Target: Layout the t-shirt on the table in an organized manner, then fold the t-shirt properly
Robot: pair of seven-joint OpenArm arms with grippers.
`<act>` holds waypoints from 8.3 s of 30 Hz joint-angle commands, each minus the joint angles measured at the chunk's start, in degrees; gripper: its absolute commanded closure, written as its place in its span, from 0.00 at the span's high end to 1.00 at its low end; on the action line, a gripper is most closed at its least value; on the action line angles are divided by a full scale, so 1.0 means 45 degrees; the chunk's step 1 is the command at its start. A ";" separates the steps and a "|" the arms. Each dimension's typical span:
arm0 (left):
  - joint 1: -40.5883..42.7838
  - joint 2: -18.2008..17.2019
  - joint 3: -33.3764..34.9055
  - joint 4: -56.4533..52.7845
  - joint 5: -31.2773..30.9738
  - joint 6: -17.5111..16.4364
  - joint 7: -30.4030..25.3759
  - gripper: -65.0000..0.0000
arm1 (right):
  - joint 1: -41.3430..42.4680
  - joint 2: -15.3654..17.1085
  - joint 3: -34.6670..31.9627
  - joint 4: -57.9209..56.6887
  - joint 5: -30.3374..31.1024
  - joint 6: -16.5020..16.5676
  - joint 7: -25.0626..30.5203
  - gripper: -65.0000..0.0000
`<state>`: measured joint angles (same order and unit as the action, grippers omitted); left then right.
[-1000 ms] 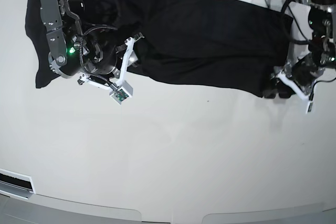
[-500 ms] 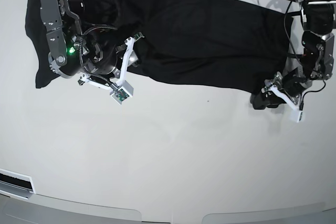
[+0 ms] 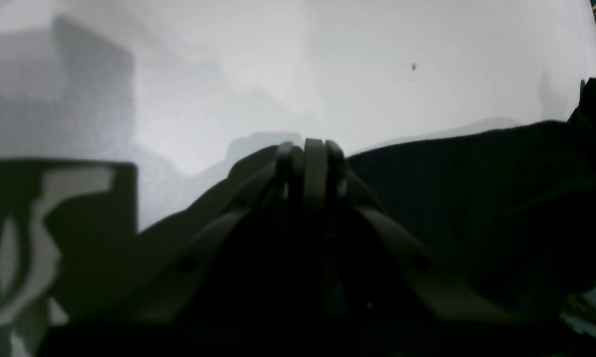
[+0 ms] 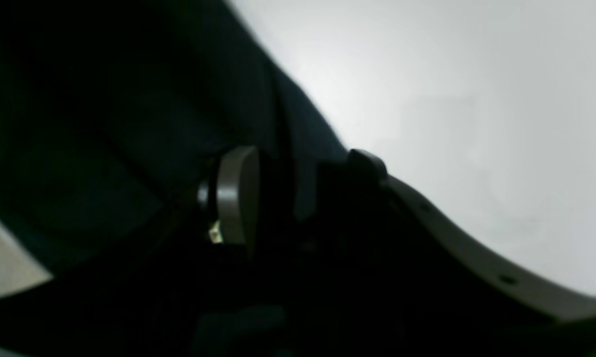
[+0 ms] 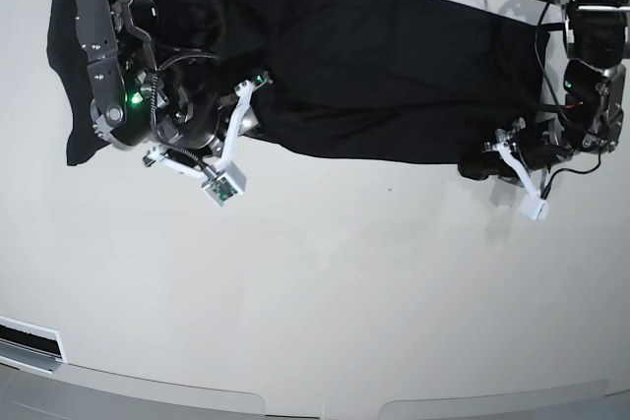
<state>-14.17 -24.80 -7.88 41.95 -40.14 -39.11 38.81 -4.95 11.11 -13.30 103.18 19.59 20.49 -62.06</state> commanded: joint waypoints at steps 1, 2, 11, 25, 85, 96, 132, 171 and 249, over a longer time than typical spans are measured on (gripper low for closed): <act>-0.0136 -0.0291 -0.0015 0.0034 0.0364 0.0209 0.0486 0.00 | 0.0199 0.0044 0.0170 0.0277 -0.0073 -0.0039 0.0175 0.48; -0.0185 -0.0369 -0.0015 0.0044 0.0194 0.0214 0.0505 0.00 | 0.0175 0.0044 0.0306 0.0321 -0.0233 0.0019 0.0170 0.48; -0.0219 -0.1117 -0.0015 0.0510 -0.1137 0.0019 0.0486 0.00 | -0.1141 0.0039 0.2361 0.1336 0.0457 0.1763 -0.1020 0.32; -0.0253 -0.1234 -0.0015 0.0942 -0.3560 -0.0197 0.1860 0.00 | -0.2166 0.0039 0.2977 -0.1642 -0.1467 0.2793 0.2841 0.00; 0.2584 -0.5207 0.0000 0.5372 -0.6295 -0.0197 0.4891 0.00 | -0.1681 0.0039 0.2963 -0.2123 -0.2419 0.1787 0.2511 0.00; 0.4201 -0.4901 0.0000 0.5367 -0.5430 -0.0197 0.3954 0.42 | -0.1603 0.0039 0.2968 -0.2118 -0.1583 0.2506 0.2497 0.00; 0.4949 -0.4405 -0.3866 0.3313 -0.5056 -0.0197 0.3575 0.53 | -0.1078 0.0039 0.2968 -0.2001 -0.0515 0.3118 0.1894 0.00; 0.4838 -0.1821 -0.1491 0.3259 -0.5085 -0.0197 0.2832 0.53 | -0.1088 0.0029 0.2968 -0.2001 0.0024 0.3109 0.1875 0.00; 0.4843 -0.1103 -0.1311 0.7951 -0.8752 -0.0197 0.5421 0.00 | -0.1821 0.0000 0.1617 -0.3313 -0.1991 0.1977 0.2992 0.00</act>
<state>8.54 -28.64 -13.28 76.86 -77.58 -39.51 64.45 -13.15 11.07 -5.91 88.49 11.16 29.52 -47.09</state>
